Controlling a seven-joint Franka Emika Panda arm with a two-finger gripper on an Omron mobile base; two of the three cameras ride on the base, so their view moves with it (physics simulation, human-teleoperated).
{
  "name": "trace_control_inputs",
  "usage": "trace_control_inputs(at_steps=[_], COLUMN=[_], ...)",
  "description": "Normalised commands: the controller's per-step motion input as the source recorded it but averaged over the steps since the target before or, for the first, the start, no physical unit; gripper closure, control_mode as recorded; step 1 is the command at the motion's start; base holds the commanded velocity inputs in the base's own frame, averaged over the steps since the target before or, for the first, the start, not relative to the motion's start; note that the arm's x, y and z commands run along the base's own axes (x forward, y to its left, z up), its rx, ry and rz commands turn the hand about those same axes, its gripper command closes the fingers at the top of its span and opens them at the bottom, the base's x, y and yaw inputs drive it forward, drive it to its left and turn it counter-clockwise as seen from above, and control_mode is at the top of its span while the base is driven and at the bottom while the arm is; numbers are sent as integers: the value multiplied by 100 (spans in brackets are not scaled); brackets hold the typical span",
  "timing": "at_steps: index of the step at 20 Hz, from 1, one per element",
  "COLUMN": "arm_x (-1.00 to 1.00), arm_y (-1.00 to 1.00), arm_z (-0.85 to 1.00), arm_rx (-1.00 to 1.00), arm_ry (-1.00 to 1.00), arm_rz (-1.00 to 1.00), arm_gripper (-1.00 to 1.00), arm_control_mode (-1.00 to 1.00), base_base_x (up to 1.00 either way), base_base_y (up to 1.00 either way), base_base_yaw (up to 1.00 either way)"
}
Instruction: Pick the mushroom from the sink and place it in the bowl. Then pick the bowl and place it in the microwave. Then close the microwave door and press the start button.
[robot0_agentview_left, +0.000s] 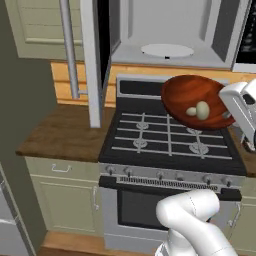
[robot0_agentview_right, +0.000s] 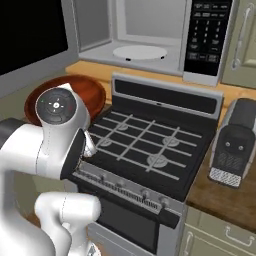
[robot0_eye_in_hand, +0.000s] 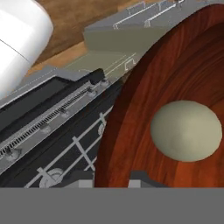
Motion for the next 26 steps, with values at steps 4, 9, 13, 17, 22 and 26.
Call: trace_control_inputs(at_steps=[4, 9, 13, 17, 22, 26], arm_x=[0, 0, 0, 0, 0, 0], arm_y=[0, 0, 0, 0, 0, 0], arm_z=[0, 0, 0, 0, 0, 0], arm_rx=[0, 0, 0, 0, 0, 0], arm_ry=[0, 0, 0, 0, 0, 0], arm_rz=[0, 0, 0, 0, 0, 0], arm_gripper=[100, 100, 100, 100, 100, 100], arm_control_mode=[100, 100, 100, 100, 100, 100], base_base_x=[90, 21, 1, 0, 1, 0], base_base_y=[-13, -31, -18, -17, -3, 0], base_base_yaw=[19, 33, 35, 36, 24, 33])
